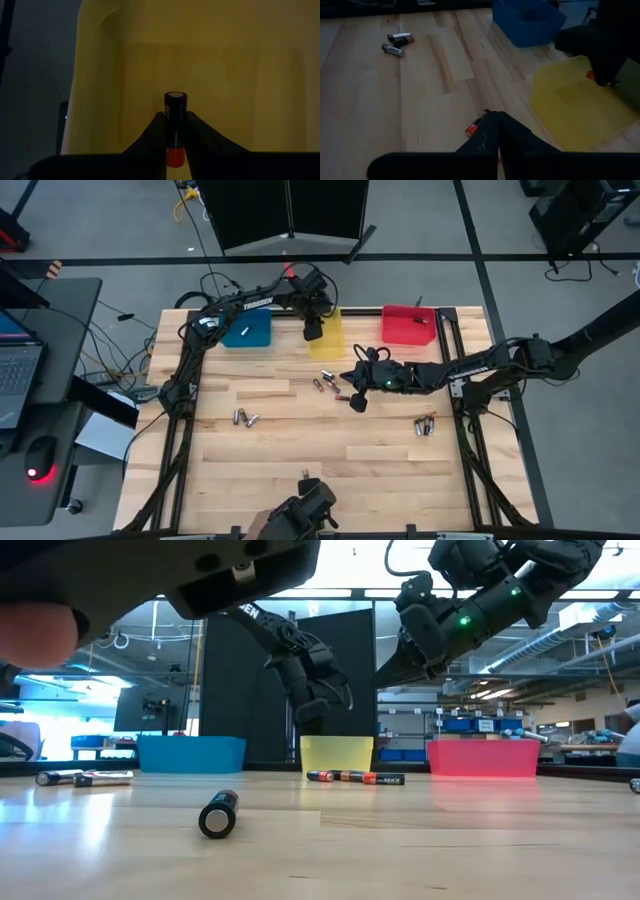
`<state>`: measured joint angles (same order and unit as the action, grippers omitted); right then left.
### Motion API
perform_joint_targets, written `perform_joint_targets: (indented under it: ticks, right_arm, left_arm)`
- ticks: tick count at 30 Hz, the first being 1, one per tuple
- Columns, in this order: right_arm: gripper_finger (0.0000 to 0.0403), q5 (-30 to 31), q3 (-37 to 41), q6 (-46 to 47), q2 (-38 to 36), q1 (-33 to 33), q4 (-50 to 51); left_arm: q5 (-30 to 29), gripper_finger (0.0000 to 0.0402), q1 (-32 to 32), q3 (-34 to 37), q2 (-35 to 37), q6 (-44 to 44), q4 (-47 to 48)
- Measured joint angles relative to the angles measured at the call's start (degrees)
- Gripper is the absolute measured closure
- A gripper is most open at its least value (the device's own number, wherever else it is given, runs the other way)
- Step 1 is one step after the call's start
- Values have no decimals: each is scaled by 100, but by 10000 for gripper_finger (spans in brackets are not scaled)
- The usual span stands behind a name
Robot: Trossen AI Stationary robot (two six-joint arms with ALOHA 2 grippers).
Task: Sort batteries
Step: Put the black red battery into the yellow bin, then put the silver battery into the blue bin
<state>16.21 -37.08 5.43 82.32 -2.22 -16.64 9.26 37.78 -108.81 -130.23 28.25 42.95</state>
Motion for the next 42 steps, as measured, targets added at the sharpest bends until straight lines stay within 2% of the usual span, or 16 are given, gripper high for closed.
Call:
perform_joint_targets:
  ticks: [29, 36, 42]
  right_arm:
    - [389, -4, 2, -4, 2, -7, 33]
    - [381, -4, 2, -4, 2, -7, 35]
    - [379, -4, 2, -4, 2, -7, 31]
  left_arm:
    - [-223, 357, -4, -31, -387, 118, 24]
    - [-475, 287, -22, -242, -442, 125, 57]
    - [-535, 273, -33, -623, -431, 118, 102]
